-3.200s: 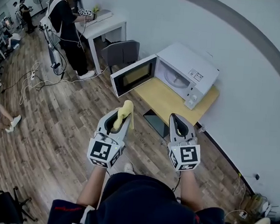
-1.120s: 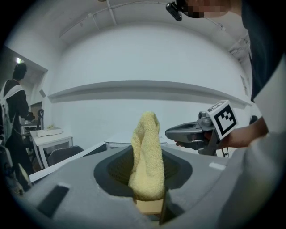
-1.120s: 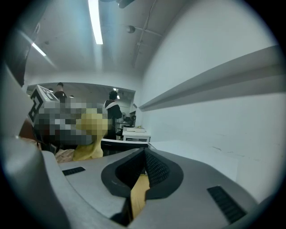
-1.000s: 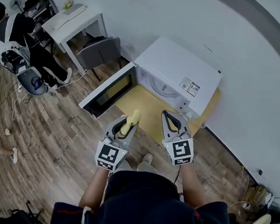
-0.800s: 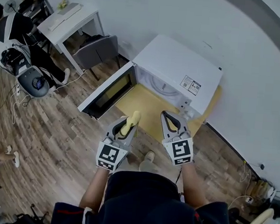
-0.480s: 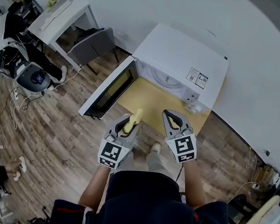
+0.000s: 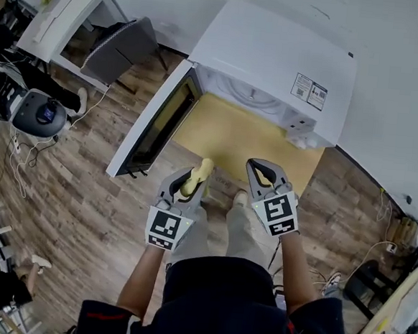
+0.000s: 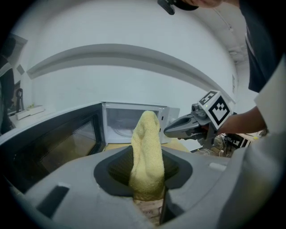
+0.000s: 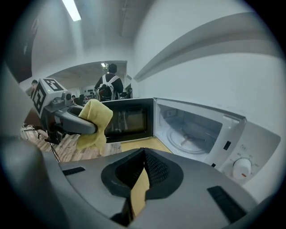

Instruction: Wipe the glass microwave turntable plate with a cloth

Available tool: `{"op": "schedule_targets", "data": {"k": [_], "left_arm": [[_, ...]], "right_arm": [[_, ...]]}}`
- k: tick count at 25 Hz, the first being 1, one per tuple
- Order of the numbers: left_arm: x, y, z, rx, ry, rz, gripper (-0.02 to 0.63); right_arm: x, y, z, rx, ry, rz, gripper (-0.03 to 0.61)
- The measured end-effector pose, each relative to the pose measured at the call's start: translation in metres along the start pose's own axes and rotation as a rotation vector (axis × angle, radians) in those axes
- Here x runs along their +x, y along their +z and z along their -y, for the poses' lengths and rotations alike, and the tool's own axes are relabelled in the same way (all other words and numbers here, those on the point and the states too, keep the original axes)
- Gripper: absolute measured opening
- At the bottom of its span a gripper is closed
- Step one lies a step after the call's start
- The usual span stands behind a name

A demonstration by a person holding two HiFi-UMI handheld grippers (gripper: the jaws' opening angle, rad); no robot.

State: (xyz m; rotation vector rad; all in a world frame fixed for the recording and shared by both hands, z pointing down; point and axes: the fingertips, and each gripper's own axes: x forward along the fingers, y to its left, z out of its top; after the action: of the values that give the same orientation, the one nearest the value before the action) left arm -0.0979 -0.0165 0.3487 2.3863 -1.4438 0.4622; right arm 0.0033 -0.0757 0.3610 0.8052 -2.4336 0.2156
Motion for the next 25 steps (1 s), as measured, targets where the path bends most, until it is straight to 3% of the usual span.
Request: {"op": "schedule_targets", "data": {"k": [5,15,25], "left_arm": [[0.009,-0.03,-0.01,-0.012,0.009,-0.031,0.123],[0.034,-0.071,-0.021,-0.04,-0.014,-0.033,0.124],[0.052,-0.104,-0.03,-0.016,-0.002,-0.025,0.124]], "right_arm": [[0.02,-0.028,-0.003,-0.073,0.009,-0.07,0.005],[0.046,-0.062,-0.003,-0.087,0.029,-0.11,0.005],[0.075,-0.098,-0.001,-0.111,0.041,-0.152,0.005]]}}
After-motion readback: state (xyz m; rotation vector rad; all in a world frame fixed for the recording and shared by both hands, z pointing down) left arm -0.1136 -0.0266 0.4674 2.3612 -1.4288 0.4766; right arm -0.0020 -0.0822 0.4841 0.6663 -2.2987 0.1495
